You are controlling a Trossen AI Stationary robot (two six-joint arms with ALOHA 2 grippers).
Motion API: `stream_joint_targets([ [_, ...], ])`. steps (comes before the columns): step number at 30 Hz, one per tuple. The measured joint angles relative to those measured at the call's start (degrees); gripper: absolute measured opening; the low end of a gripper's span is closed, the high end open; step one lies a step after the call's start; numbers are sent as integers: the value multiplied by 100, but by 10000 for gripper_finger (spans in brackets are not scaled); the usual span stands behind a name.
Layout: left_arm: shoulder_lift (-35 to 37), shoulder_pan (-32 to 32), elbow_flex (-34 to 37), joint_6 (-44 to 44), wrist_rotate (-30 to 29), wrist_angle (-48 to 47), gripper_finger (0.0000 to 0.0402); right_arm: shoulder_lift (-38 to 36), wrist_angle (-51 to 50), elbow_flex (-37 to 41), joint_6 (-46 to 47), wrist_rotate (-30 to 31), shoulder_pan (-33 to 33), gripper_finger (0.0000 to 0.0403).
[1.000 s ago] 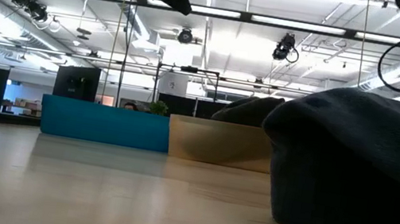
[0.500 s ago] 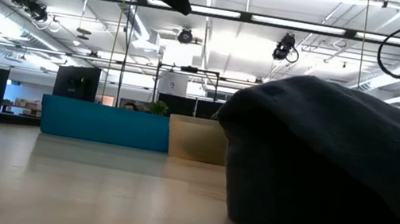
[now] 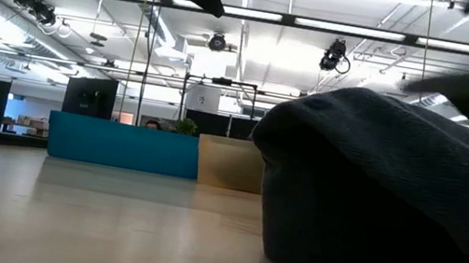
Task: Pick & Place hat
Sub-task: Put the black cap into the orange bin
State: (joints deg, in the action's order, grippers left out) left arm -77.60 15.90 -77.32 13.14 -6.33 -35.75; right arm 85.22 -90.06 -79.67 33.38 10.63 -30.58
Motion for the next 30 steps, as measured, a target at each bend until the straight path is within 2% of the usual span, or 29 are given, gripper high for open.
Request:
stream_joint_targets([
  [1,0,0,0,1,0,0,115,-9,2,-141,-458,457,46,1],
  [6,53,0,-4,18,-72,23,115,-43,538,-488,-4052,2644,524,1],
  [7,82,0,-4,18,-97,-18,115,-32,690,-491,-4607,2951,706,1],
  [9,139,0,-4,20,-195,-41,115,-31,1017,-496,-5555,3164,1176,0],
  [12,283,5,-2,18,-291,-143,115,-32,1686,-501,-6859,2894,1951,0],
  [16,476,-1,-4,2,-353,-155,115,-32,3126,-501,-9003,2394,2797,0],
  [20,615,0,-2,-78,-396,-226,115,23,4097,-513,-10603,1586,3480,0],
  [25,726,0,-7,-202,-414,-285,115,430,4108,-510,-10917,752,4221,0],
  [28,721,0,0,-205,-415,-346,115,805,4095,-510,-10902,217,4435,0],
  [30,726,0,-2,-206,-417,-332,115,1109,4068,-508,-10899,102,4490,0],
])
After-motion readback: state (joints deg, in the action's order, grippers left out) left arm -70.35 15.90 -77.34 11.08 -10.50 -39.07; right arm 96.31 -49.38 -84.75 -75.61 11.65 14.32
